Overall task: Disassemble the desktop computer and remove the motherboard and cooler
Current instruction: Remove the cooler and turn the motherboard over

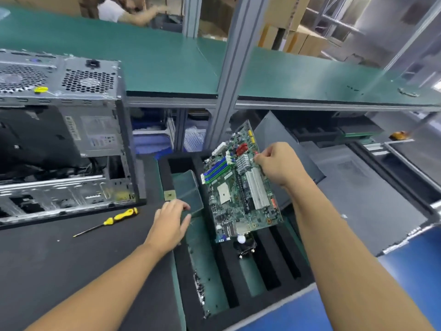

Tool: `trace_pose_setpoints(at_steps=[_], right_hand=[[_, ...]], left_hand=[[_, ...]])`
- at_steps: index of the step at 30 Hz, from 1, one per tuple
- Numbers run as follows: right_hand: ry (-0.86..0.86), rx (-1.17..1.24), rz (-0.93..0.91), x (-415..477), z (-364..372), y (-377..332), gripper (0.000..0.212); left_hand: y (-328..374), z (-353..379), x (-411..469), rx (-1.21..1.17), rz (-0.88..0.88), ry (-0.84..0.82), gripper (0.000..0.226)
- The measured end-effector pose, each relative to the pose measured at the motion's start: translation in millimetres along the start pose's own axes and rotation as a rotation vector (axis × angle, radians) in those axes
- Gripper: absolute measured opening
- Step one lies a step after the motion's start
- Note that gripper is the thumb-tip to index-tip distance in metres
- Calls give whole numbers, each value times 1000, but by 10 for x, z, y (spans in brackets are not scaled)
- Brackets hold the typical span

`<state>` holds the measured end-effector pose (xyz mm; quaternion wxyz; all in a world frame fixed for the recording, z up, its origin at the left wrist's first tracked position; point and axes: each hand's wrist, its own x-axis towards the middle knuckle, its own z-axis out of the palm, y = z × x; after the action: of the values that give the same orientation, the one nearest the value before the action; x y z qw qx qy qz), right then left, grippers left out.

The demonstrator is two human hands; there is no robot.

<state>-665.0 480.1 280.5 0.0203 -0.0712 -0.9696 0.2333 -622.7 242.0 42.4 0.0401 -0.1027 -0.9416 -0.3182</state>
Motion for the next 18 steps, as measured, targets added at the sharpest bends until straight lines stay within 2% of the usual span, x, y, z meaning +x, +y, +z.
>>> trace_pose_setpoints(at_steps=[4, 7, 12, 18], right_hand=[[44, -56, -2, 379, -130, 309, 50], [53, -81, -21, 633, -194, 474, 53], [39, -78, -6, 995, -170, 686, 48], [36, -24, 10, 1244, -57, 812, 40]], left_hand=[[258, 352, 620, 142, -11, -162, 23], [403, 596, 1064, 374, 39, -292, 37], [627, 1026, 1662, 601, 88, -397, 48], [613, 1402, 2163, 920, -39, -688, 95]])
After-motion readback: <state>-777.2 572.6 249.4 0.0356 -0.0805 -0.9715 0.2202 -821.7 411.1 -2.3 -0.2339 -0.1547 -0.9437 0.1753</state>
